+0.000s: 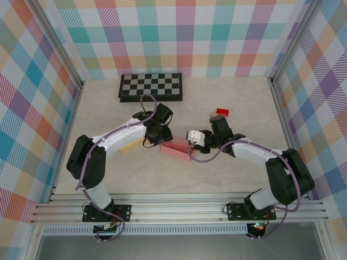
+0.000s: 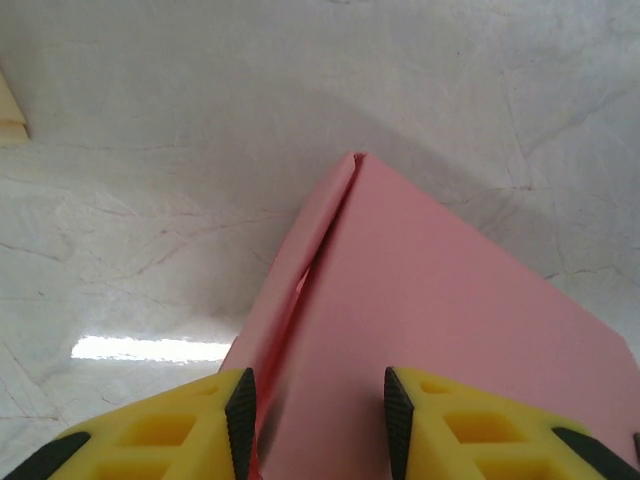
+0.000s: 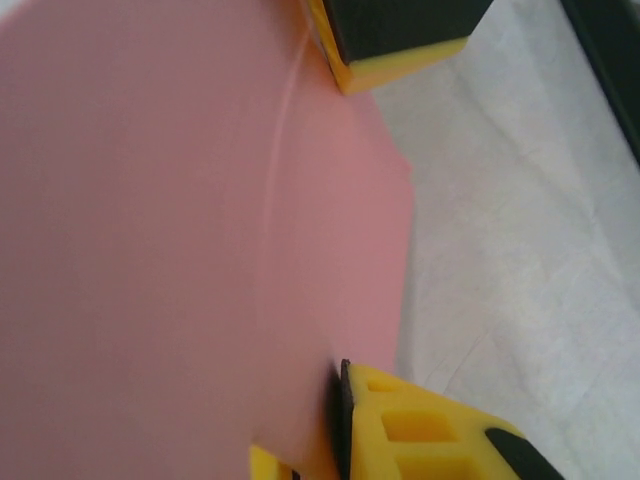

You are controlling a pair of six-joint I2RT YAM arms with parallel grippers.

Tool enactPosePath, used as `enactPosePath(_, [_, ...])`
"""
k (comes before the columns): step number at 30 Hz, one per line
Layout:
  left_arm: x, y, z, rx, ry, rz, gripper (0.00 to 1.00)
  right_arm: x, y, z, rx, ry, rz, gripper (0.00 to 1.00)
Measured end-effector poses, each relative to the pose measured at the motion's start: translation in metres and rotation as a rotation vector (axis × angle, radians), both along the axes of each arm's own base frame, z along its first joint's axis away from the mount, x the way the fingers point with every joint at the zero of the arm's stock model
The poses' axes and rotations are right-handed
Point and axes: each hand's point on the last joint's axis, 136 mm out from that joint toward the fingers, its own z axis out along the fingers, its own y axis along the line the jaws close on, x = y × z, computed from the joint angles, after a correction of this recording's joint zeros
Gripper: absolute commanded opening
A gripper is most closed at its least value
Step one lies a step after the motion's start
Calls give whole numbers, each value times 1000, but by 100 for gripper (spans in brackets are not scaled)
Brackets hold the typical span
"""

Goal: Fold the paper box

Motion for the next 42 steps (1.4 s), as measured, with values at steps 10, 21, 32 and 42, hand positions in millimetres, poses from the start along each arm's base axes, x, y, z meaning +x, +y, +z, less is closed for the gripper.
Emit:
enactPosePath(10, [-21, -11, 5, 143, -134, -64, 34, -19, -21, -2, -75, 102, -86, 62])
enactPosePath(21, [-29, 8, -9, 233, -188, -37, 34, -44, -31, 39, -50, 135, -101, 84])
enactPosePath(32, [-41, 35, -16, 272, -227, 49, 35, -22, -32, 82, 185, 417, -540, 80])
enactPosePath(42, [-50, 52, -28, 290, -270, 108, 37, 0, -14, -7, 130, 838, -977, 73])
